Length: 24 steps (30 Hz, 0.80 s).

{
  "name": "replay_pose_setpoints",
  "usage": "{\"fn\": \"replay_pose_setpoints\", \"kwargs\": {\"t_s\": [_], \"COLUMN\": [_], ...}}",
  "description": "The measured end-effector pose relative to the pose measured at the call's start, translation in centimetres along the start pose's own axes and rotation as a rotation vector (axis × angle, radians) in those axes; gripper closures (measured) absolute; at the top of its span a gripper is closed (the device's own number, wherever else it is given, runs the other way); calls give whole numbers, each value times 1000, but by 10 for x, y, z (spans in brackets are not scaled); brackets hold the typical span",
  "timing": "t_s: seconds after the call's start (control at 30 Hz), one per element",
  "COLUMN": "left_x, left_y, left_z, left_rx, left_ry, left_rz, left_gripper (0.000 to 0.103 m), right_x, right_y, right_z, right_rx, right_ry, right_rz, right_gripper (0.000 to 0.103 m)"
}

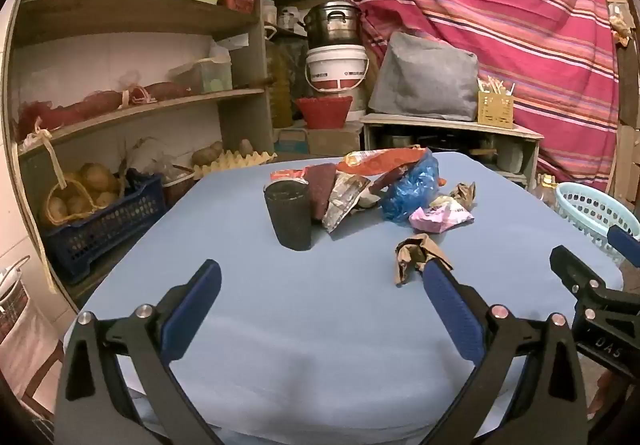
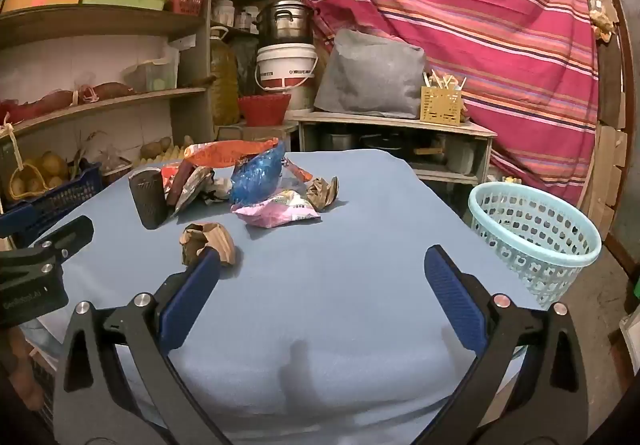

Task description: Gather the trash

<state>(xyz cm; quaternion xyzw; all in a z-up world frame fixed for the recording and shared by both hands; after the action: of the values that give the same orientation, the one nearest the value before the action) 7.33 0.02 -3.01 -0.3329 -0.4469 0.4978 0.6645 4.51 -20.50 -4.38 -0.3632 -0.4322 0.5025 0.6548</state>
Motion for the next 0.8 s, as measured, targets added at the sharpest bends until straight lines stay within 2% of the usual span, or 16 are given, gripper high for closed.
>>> {"fn": "replay_pose_setpoints", "kwargs": {"t_s": [0.6, 0.67, 0.8], "left_x": [5, 4, 4], "left_y": [-2, -3, -5], "left_z": [3, 4, 5], "left_rx": [9, 10, 8], "left_ry": [10, 10, 12], "left_rz": [14, 13, 16], "left_gripper": [4, 4, 4], "right_x": [-9, -2, -3], "right_y": [-19, -7, -8], "right_z": [14, 4, 4], "right_rx": [-18, -21, -23], "right_ry": [18, 25, 28], "right_rz": [11, 21, 20], "right_gripper": [4, 4, 4]}}
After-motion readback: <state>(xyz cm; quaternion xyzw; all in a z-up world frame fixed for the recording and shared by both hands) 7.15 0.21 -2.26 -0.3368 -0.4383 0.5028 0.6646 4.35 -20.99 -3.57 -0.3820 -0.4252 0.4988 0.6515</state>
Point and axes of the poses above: each gripper's, at about its wrist camera, not at the fingertips, and z roughly against the way its jaws point, x to its left, y to its underside, the point moved 8 cm from there along -z, roughly the way its jaws point, and after that the axes turned 12 degrees about -z, right-handed, at the moved point
